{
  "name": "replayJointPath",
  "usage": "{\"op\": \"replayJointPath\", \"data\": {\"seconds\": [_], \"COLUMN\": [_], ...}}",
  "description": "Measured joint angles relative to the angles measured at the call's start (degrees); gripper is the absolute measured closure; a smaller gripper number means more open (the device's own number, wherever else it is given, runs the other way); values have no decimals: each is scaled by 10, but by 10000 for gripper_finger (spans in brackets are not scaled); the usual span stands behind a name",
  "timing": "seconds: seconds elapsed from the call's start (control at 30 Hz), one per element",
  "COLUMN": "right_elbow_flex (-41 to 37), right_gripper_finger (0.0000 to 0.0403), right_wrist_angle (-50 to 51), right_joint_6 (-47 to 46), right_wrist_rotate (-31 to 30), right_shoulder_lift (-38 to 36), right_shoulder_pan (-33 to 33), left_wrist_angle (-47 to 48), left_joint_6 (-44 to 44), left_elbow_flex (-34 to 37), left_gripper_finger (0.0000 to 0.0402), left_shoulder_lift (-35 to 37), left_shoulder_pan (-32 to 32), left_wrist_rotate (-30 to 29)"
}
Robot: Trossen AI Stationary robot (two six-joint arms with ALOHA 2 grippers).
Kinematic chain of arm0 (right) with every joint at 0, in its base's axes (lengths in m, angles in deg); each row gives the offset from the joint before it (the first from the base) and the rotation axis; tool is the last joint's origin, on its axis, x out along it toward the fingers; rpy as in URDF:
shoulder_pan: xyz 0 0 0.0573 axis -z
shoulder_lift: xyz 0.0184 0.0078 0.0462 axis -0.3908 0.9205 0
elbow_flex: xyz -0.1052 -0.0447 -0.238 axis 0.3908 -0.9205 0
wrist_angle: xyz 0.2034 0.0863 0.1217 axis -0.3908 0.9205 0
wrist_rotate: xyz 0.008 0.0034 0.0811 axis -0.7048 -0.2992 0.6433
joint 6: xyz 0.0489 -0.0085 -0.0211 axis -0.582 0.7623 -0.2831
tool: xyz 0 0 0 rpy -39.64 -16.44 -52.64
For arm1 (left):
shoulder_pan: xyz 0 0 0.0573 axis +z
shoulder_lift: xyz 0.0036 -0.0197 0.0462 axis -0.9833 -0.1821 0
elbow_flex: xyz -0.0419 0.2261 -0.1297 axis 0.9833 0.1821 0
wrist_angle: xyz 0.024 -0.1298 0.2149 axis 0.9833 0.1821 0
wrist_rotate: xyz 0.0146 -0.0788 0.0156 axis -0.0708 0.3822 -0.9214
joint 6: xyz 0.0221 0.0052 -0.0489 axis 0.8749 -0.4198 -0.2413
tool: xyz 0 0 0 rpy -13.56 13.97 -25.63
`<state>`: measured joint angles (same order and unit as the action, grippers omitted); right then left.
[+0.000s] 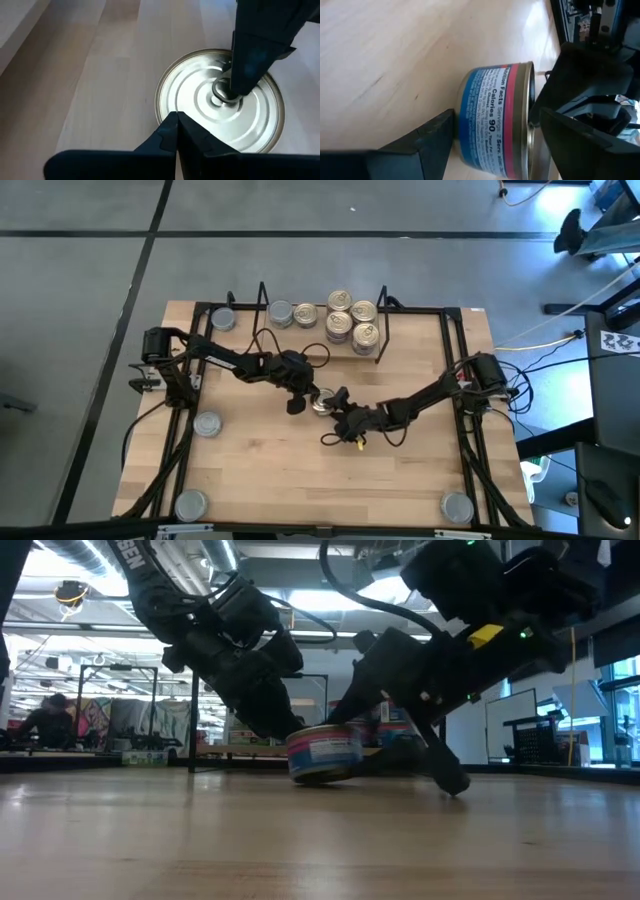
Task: Stack canned seafood by type on shelf
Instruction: Stack the blue-pink tuna can on top of the other blue-pink can on the shelf
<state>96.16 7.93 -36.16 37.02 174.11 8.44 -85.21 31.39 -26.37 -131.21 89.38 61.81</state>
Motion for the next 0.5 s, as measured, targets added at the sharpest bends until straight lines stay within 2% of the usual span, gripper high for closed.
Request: {"op": "replayJointPath", "data": {"seconds": [0.3, 0.4, 0.5], "right_elbow_flex": [5, 5, 5], "right_gripper_finger": [119, 148, 203], "right_wrist_angle": [19, 14, 10], "right_joint_6": [-21, -38, -40], "right_wrist_rotate": [3, 9, 12], "right_shoulder_lift": [6, 7, 7], "right_shoulder_pan": [33, 35, 34], "left_wrist_angle": [1, 6, 7], "left_joint_6": [0, 0, 3], "left_elbow_flex": [0, 2, 1], "left_gripper_finger": [395, 399, 399], "left_shoulder_lift": [0, -3, -1], "left_shoulder_pan": [0, 0, 0], "left_wrist_rotate": [0, 4, 4]}}
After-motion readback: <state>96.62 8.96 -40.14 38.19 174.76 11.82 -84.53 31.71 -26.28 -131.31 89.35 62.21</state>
